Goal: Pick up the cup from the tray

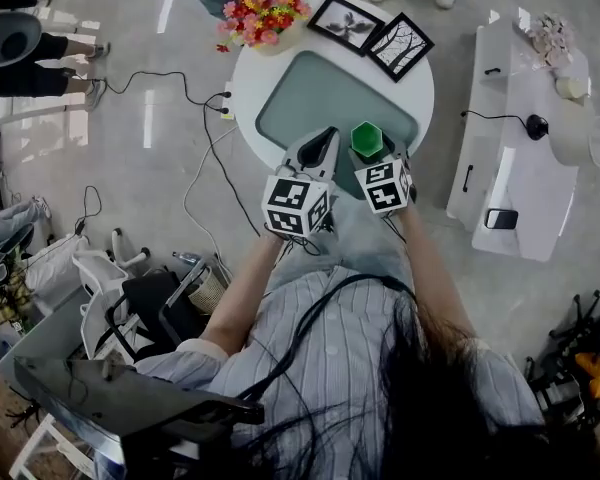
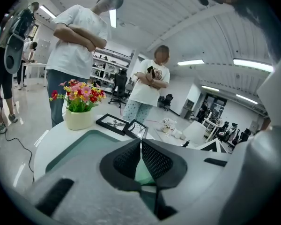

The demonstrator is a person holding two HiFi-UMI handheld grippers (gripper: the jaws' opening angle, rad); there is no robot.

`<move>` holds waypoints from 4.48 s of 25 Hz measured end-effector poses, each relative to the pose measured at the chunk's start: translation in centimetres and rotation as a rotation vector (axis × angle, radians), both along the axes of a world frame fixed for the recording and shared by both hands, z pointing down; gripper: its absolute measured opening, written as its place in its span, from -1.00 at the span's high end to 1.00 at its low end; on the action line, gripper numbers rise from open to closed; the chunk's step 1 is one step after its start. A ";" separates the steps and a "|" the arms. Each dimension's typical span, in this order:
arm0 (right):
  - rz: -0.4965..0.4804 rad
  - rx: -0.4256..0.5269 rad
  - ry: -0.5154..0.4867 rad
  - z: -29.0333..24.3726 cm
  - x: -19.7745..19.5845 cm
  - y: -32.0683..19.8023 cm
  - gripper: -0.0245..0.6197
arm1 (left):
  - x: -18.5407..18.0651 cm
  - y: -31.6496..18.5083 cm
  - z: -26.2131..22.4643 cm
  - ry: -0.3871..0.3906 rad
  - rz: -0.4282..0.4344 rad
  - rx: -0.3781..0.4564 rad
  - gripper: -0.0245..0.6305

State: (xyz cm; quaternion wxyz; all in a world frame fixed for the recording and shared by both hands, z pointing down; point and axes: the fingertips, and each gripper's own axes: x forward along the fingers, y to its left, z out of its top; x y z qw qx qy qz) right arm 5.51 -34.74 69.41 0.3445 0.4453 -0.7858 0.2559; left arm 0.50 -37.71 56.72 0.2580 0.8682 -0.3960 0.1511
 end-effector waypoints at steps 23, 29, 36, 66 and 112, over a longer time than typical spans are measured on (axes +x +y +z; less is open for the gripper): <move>0.023 0.086 0.002 -1.6 -0.1 -1.6 0.03 | -2.2 0.3 -0.3 -0.026 -0.047 0.002 0.88; 0.036 0.119 -0.004 -4.6 -0.2 -0.8 0.03 | -2.4 2.0 -1.1 -0.027 -0.032 0.022 0.88; 0.073 0.138 -0.064 -7.9 -1.0 1.2 0.03 | -3.2 4.3 -2.6 -0.028 -0.029 0.045 0.88; 0.186 0.161 -0.133 -15.2 -8.0 17.7 0.02 | -9.2 19.7 -7.3 0.005 0.018 0.125 0.88; 0.026 0.153 -0.191 -16.1 -4.9 40.8 0.03 | -5.7 40.8 -7.7 0.004 -0.125 0.148 0.88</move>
